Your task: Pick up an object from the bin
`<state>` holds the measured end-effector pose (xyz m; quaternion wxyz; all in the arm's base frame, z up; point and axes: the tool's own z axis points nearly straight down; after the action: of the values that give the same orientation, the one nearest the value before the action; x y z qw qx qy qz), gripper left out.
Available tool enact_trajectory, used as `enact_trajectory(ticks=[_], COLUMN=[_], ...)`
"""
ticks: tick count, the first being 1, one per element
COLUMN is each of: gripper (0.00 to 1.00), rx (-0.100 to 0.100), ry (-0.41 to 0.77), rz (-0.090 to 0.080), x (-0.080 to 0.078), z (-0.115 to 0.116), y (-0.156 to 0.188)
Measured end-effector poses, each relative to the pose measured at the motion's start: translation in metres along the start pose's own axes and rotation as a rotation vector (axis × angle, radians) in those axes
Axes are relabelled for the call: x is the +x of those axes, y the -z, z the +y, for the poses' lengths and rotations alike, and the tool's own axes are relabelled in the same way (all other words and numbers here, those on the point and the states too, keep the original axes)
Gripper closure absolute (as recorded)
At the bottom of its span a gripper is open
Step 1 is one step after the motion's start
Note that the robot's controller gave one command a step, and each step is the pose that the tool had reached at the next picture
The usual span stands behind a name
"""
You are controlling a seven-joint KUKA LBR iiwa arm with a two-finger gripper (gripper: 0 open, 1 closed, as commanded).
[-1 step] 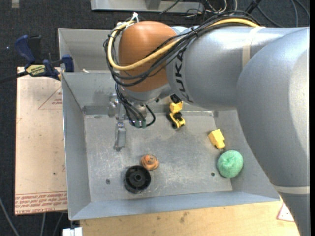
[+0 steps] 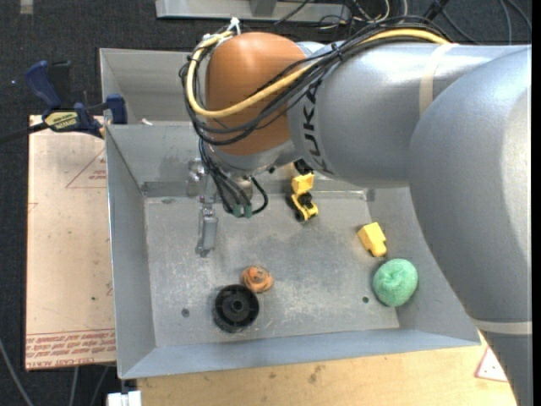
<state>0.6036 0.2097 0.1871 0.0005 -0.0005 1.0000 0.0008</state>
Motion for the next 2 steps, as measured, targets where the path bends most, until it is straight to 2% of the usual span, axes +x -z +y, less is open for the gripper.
enact_trajectory(ticks=[1, 2], gripper=[0.00, 0.00], rx=[-0.001, 0.000], ry=[0.086, 0.027], rz=[-0.003, 0.000], x=[0.027, 0.015], z=[-0.035, -0.053], y=[-0.044, -0.070])
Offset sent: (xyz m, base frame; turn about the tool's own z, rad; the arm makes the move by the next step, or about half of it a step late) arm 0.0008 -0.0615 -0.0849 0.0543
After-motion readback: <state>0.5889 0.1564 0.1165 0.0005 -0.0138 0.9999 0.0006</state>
